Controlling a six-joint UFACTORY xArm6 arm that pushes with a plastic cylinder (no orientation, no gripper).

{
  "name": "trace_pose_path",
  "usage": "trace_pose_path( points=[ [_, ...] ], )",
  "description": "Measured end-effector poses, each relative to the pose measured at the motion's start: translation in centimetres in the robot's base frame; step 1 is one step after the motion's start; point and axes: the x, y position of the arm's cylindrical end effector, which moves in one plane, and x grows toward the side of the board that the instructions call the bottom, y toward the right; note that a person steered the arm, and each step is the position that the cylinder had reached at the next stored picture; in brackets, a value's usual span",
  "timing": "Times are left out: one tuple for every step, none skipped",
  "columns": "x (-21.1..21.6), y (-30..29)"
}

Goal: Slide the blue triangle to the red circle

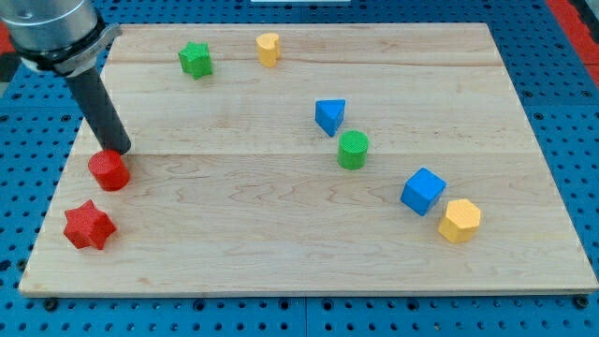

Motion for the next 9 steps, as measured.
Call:
trace_pose_path(
  points=[
    [2.0,-0.4],
    [1.7,-0.5],
    [-3.0,0.1],
    [-6.7,2.6],
    [-9.1,8.4],
    [-11.0,15.2],
    [-12.2,21.6],
    [-12.3,27.1],
    [-11.6,30.5]
  ],
)
